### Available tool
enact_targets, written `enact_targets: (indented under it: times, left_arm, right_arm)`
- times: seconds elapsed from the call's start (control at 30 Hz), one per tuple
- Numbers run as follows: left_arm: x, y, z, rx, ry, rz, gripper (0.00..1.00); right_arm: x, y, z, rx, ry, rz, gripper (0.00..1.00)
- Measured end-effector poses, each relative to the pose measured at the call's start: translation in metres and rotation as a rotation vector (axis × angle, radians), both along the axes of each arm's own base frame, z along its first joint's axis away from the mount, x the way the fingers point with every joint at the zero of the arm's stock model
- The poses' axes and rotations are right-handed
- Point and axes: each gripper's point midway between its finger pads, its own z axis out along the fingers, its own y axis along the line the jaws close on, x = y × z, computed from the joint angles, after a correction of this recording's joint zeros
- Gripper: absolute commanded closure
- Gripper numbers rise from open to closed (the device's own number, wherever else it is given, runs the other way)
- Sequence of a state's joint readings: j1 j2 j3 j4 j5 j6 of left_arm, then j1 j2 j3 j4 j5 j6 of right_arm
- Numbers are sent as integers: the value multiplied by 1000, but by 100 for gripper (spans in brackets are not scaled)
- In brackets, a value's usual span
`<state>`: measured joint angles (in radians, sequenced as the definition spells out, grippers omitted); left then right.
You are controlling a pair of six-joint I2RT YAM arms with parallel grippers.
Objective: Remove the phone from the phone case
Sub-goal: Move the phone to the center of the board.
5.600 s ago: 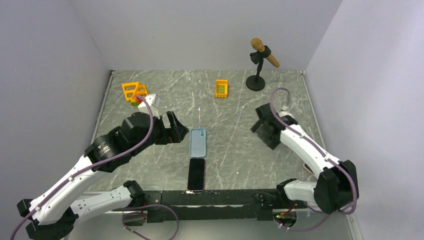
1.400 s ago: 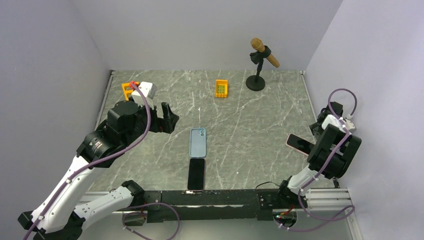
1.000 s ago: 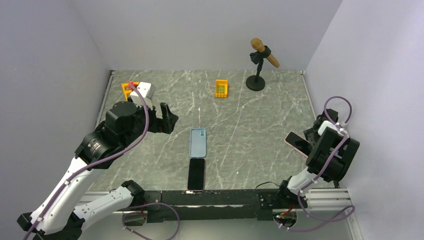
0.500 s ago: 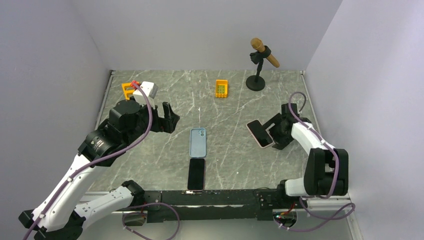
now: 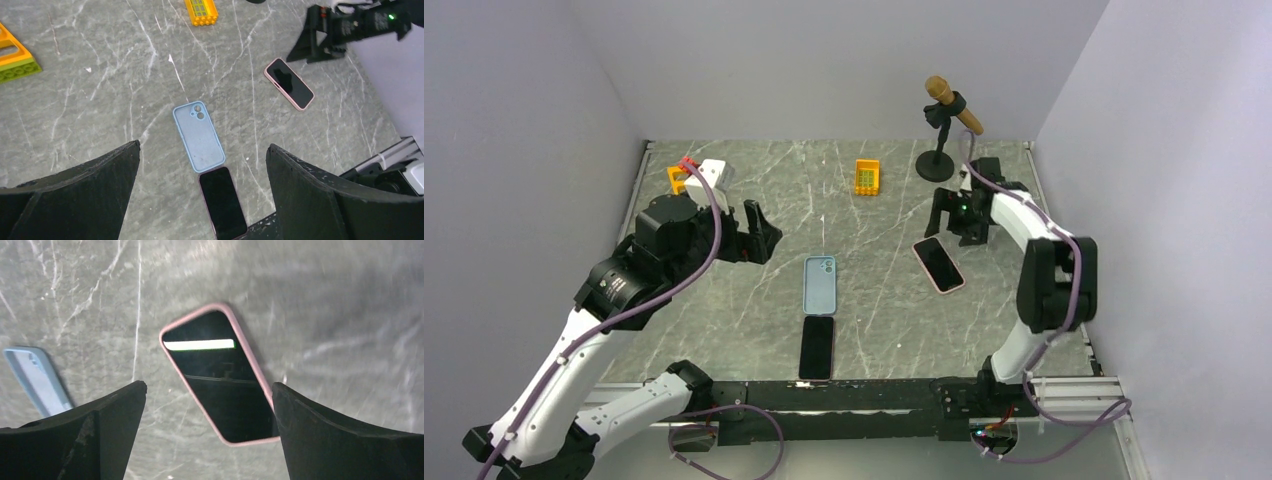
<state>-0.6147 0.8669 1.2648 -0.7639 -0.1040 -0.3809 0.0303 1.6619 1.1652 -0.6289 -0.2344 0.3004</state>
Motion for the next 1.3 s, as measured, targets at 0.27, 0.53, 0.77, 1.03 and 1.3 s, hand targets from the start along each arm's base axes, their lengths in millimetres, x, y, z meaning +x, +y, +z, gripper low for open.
enact_targets:
  times: [0.27,0.53,0.77,1.03,1.3]
  left_arm:
    - [-15,-11,-9,-62,98,-74,1]
    - [-33,-19,-19,-120,216,-108,1]
    - [-44,-18,-20,-164,268,-94,0]
    - [-59,-22,-14,-265,305,-102,1]
    - [-81,-31,-77,-369,582,-38,1]
  right_arm:
    - [20,16,-32,-94,53,311,0]
    - [0,39,-51,-155,107,430,0]
    - [-24,29,-66,-332,194,407,3]
    - [-32,34,-67,-304,255,294,31]
    - [-38,50,-63,-192,279,28,82]
